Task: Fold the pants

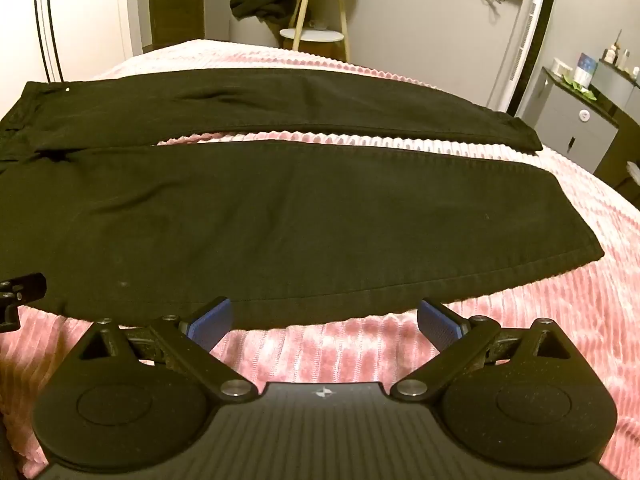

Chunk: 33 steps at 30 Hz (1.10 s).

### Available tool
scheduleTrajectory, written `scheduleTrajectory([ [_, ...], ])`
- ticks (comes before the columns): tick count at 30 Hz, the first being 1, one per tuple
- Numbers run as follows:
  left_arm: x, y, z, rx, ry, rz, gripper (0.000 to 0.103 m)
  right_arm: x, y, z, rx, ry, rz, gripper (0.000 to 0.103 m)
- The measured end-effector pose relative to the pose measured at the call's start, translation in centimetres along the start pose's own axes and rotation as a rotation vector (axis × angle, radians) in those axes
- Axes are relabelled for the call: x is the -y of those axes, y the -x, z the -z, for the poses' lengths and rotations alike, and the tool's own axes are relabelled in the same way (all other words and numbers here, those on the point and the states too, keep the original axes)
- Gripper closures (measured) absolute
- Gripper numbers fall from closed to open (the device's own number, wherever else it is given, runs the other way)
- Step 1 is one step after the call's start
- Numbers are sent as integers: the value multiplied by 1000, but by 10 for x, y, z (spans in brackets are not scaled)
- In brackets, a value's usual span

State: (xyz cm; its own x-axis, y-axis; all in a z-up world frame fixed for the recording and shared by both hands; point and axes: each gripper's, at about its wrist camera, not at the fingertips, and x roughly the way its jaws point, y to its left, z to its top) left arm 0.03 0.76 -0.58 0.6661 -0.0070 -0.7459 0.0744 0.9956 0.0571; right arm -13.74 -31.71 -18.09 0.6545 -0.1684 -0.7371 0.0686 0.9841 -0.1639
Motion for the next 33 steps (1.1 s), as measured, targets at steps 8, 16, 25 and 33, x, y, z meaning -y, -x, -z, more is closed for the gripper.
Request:
scheduleTrajectory([
  [8, 3, 1, -1, -5, 13, -9, 0, -1, -2, 0, 0, 0, -1, 4],
  [16, 4, 2, -1, -7, 12, -10, 0, -1, -1, 0, 1, 0, -2, 4],
  [25, 5, 1, -1, -10, 13, -9, 0, -1, -1, 0, 2, 0, -3, 4],
  [33, 9, 3, 2, -10, 8, -4, 0, 0, -1, 0, 3, -2, -3, 4],
])
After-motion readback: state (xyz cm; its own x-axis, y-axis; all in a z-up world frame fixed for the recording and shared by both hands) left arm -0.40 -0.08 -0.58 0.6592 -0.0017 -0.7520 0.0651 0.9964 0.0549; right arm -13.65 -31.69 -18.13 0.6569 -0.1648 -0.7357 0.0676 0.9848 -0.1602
